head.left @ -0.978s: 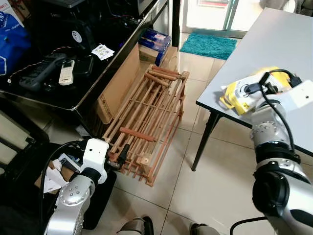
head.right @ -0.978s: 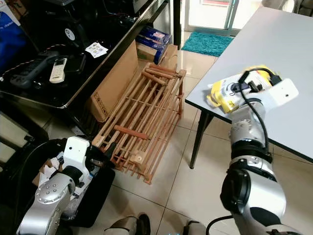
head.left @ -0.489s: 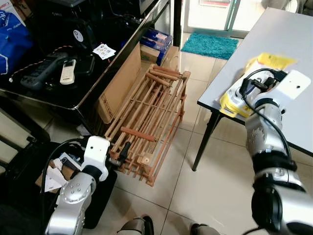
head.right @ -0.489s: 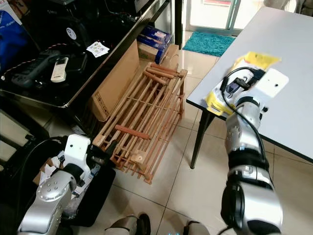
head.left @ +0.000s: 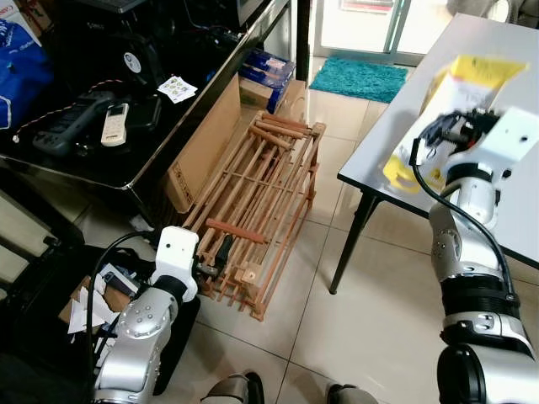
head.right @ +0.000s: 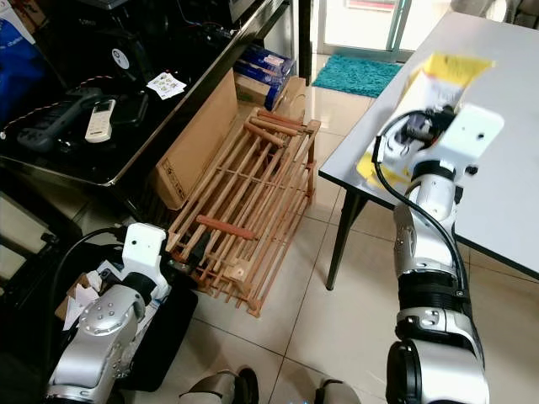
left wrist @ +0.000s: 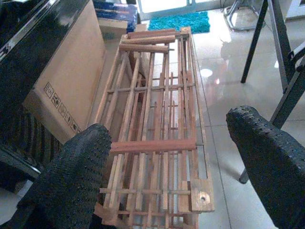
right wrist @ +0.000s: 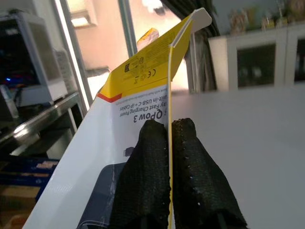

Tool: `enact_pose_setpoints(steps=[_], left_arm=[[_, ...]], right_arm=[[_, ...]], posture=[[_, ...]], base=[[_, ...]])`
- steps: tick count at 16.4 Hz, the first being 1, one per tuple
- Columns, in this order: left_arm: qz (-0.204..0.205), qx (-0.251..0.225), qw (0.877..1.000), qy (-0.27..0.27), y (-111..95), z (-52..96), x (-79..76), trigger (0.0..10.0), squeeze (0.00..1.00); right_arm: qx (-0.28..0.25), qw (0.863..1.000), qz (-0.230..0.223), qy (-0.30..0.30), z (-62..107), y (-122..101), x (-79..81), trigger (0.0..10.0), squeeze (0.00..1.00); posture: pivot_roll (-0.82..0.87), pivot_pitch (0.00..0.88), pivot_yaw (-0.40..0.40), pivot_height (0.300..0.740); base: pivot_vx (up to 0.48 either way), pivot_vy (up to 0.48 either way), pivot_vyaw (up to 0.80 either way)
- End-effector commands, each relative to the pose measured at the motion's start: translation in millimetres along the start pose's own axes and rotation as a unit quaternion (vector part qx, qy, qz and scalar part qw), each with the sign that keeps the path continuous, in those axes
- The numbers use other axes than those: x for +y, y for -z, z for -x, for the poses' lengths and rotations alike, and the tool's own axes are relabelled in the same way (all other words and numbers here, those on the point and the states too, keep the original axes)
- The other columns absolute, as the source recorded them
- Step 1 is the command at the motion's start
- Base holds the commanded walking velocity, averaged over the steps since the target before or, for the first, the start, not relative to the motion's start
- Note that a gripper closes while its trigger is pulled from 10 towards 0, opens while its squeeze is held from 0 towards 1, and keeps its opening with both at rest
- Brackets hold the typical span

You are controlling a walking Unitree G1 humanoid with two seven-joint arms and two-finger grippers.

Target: Picking trash to rubbish bin

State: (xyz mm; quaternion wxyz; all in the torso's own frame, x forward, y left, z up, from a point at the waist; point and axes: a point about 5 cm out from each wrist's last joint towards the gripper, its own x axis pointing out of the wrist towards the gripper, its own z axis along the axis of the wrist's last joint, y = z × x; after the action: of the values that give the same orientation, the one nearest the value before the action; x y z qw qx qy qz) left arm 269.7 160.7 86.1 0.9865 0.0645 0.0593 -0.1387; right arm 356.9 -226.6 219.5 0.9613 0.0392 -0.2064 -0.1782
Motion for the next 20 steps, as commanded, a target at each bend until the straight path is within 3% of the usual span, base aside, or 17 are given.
enact_pose_setpoints(steps=[1, 4, 6, 11, 14, 16, 20], left_arm=[[-0.005, 0.009, 1.0, -0.009, 5, 1.5, 2.0, 10.0, 0.0], [-0.005, 0.0, 0.999, -0.034, 3, -2.3, 5.3, 10.0, 0.0], [-0.004, 0.0, 1.0, -0.031, 4, -8.2, 3.1, 10.0, 0.0], [0.007, -0.005, 0.999, -0.035, 5, -21.1, -2.0, 10.0, 0.0], [0.008, -0.006, 0.999, -0.03, 4, -24.0, -4.7, 10.0, 0.0], [0.01, -0.015, 0.999, -0.034, -2, -27.2, -6.2, 10.0, 0.0], [0.044, -0.081, 0.994, -0.065, -44, -36.4, 3.9, 10.0, 0.0]], right_arm=[[-0.016, 0.999, 0.025, -0.024, 4.2, -5, 2.4, 0.0, 0.0], [-0.041, 0.994, 0.076, -0.068, 25.9, -15, -5.2, 0.0, 0.0], [-0.068, 0.989, 0.106, -0.073, 37.6, -33, -15.9, 0.0, 0.0], [-0.067, 0.987, 0.124, -0.073, 65.6, -57, -30.5, 0.0, 0.0], [-0.064, 0.988, 0.119, -0.069, 71.2, -63, -30.6, 0.0, 0.0], [-0.055, 0.989, 0.118, -0.065, 80.2, -66, -31.1, 0.0, 0.0], [-0.005, 0.988, 0.149, -0.05, 107.4, -55, -49.7, 0.0, 0.0]], posture=[[0.03, 0.133, 0.088, 0.74], [0.0, 0.133, 0.085, 0.74], [-0.03, 0.124, 0.082, 0.74], [-0.09, 0.108, 0.087, 0.74], [-0.1, 0.105, 0.09, 0.74], [-0.11, 0.107, 0.083, 0.74], [-0.12, 0.105, 0.075, 0.74]], base=[[0.0, 0.0, 0.0], [0.0, 0.0, 0.0], [0.0, 0.0, 0.0], [0.0, 0.0, 0.0], [0.0, 0.0, 0.0], [0.0, 0.0, 0.0], [0.0, 0.0, 0.0]])
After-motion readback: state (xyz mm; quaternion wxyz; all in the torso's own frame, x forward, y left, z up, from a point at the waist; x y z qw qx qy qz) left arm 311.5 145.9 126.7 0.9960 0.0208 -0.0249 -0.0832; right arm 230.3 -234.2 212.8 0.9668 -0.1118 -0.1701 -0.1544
